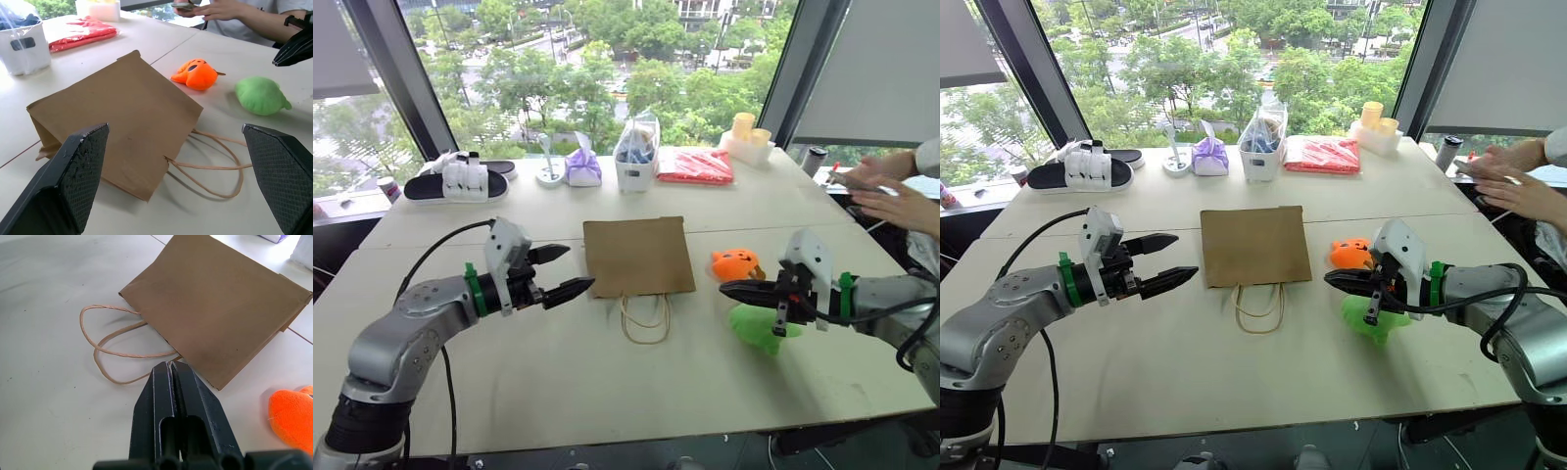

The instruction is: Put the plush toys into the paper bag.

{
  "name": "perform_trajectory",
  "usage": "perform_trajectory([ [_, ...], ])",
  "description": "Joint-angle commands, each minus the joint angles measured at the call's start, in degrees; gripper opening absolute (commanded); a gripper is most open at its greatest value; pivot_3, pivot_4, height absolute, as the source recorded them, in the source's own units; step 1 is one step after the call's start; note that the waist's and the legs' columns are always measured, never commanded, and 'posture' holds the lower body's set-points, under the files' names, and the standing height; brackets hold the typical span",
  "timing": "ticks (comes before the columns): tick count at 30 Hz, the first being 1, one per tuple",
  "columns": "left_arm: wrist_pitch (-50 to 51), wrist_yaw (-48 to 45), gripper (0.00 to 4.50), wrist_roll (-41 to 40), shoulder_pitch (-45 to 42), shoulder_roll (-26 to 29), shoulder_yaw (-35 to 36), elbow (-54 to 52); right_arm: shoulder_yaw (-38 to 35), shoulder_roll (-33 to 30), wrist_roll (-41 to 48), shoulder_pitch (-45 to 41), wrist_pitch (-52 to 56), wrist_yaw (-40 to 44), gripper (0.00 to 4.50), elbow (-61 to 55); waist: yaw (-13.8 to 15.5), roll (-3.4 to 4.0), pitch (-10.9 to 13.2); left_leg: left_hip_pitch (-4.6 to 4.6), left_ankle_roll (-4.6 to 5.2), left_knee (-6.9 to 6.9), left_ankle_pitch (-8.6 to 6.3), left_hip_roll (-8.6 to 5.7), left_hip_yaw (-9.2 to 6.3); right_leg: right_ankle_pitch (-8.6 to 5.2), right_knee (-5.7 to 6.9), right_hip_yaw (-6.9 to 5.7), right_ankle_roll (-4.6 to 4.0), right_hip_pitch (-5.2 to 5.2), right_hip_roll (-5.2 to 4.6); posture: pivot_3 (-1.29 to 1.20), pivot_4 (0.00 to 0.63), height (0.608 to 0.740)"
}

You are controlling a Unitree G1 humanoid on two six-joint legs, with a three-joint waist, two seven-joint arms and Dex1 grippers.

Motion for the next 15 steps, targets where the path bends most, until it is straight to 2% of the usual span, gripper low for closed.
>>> perform_trajectory([
  [1, -1.47, -0.73, 4.46, 0.71, -1.22, 0.15, -0.01, -0.52, -2.66, -1.21, 1.0, -1.03, 0.03, -0.05, 0.0, -1.89, 0.0, 0.0, 0.0, 0.0, 0.0, 0.0, 0.0, 0.0, 0.0, 0.0, 0.0, 0.0, 0.0, 0.0, 0.0, 0.0, 0.15, 0.74],
  [8, -2.35, -4.14, 4.46, 2.28, -2.39, 0.41, -1.88, 0.65, -3.71, -1.18, 1.8, 0.33, 1.14, -0.98, 0.0, -3.9, 0.03, 0.0, 0.0, 0.0, 0.0, 0.0, 0.0, 0.0, 0.0, 0.0, 0.0, 0.0, 0.0, 0.0, 0.0, 0.0, 0.15, 0.74],
  [15, -19.93, -13.93, 4.46, 15.31, -5.07, 1.02, -10.83, 7.89, -4.78, -0.74, 2.05, 2.06, 2.0, -2.26, 0.0, -5.89, 0.11, 0.0, 0.0, -0.01, 0.0, 0.0, 0.0, 0.0, 0.02, 0.0, -0.02, 0.0, 0.0, 0.0, 0.0, 0.0, 0.15, 0.74],
])
